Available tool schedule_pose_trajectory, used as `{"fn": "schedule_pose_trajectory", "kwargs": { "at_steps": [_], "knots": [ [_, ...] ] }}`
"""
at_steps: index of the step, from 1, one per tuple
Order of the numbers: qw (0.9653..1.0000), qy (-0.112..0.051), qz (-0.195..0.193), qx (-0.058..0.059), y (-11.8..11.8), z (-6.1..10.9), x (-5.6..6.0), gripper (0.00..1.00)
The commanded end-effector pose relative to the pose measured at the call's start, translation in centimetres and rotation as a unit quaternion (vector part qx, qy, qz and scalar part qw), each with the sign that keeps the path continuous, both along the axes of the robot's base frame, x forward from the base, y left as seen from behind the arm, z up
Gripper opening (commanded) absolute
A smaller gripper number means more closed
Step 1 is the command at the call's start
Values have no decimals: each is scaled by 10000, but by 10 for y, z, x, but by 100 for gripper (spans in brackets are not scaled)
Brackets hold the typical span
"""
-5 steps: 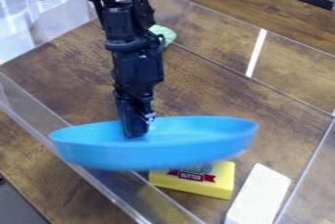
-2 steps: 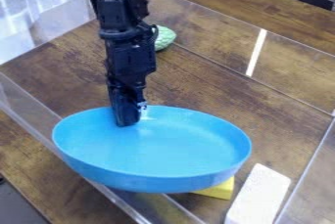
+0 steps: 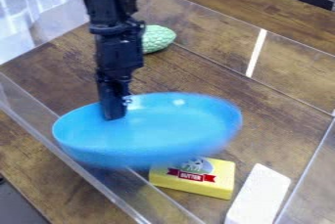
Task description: Put the yellow block in the blue tray
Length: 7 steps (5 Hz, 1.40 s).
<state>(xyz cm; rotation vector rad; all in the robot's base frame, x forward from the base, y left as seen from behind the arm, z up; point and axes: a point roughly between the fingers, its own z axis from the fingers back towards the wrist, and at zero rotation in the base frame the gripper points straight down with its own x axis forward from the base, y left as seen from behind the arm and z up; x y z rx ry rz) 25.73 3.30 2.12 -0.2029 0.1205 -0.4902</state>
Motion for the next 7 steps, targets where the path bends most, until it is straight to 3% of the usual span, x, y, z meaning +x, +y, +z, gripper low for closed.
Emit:
{"fn": "schedule_pose_trajectory", "kwargs": {
  "at_steps": [1, 3, 5, 7],
  "knots": [
    [9997, -205, 46, 107, 26, 5, 4, 0],
    [9997, -172, -60, 188, 53, 1, -2, 0],
    [9988, -175, -430, 167, 63, 0, 13, 0],
    [9974, -177, -680, 172, 56, 12, -2, 0]
  ]
}}
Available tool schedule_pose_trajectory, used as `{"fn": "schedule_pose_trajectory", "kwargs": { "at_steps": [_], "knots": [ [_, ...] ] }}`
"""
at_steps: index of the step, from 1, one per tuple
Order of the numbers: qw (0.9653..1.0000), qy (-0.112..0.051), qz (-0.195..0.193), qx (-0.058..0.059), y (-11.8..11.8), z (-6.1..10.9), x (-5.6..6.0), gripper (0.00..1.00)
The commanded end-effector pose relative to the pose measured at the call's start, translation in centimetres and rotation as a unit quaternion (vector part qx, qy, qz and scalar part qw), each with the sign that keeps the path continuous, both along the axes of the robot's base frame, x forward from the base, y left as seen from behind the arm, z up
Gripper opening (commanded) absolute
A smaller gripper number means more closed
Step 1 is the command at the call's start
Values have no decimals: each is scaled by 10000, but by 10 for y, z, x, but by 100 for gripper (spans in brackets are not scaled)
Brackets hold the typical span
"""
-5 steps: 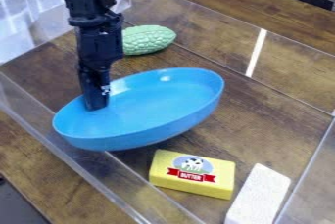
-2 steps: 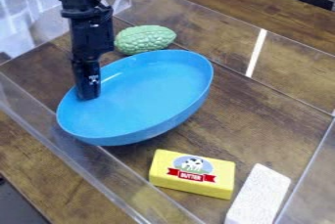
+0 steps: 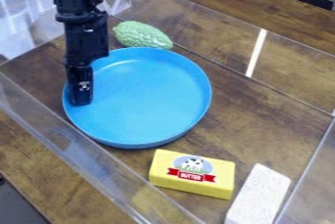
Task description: Put the yellow block in the blue tray
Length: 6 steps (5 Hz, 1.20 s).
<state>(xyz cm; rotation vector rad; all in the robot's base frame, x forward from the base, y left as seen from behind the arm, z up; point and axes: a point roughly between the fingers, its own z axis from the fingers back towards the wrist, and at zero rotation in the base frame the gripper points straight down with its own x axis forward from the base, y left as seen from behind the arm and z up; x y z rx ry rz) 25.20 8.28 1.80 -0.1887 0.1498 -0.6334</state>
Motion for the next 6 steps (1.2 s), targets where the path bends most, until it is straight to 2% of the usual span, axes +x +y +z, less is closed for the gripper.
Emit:
{"fn": "schedule_pose_trajectory", "kwargs": {
  "at_steps": [1, 2, 3, 4, 6],
  "knots": [
    [9996, -251, 41, 119, 8, 16, 5, 0],
    [9996, -252, 25, 119, 3, 16, 8, 0],
    [9988, -264, 388, 167, 4, 17, 11, 100],
    [9968, -283, 719, 224, 3, 19, 15, 0],
    [9981, -395, 341, 324, -16, 37, 31, 0]
  ]
}}
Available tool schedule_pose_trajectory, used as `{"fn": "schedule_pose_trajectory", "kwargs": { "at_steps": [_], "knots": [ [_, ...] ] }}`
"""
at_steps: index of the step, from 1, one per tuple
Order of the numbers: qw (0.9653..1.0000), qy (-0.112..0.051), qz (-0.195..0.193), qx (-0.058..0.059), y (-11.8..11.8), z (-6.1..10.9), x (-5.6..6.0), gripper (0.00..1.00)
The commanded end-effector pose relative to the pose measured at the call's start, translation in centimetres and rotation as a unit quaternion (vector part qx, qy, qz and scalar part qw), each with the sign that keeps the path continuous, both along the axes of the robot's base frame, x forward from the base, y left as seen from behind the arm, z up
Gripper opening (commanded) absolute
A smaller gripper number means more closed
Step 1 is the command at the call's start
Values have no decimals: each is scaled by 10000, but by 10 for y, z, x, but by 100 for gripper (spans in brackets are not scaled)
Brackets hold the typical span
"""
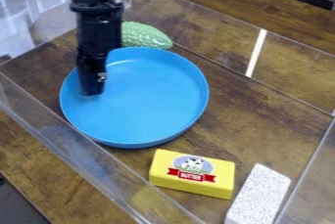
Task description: Put the yellow block in the blue tray
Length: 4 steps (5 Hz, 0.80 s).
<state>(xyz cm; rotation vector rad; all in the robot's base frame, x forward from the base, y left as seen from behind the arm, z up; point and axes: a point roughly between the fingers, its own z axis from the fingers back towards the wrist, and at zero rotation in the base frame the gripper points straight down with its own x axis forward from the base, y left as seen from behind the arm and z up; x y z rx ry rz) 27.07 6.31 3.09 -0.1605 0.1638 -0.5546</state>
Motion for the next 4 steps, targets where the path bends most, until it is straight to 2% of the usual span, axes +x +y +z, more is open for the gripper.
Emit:
{"fn": "schedule_pose_trajectory", "kwargs": {
  "at_steps": [1, 2, 3, 4],
  "knots": [
    [9981, -543, -231, 200, -20, 25, 25, 0],
    [9969, -587, -495, 191, -51, 19, 35, 100],
    [9972, -563, -465, 162, -79, 8, 32, 100],
    [9960, -600, -636, 187, -106, -1, 24, 100]
  ]
}}
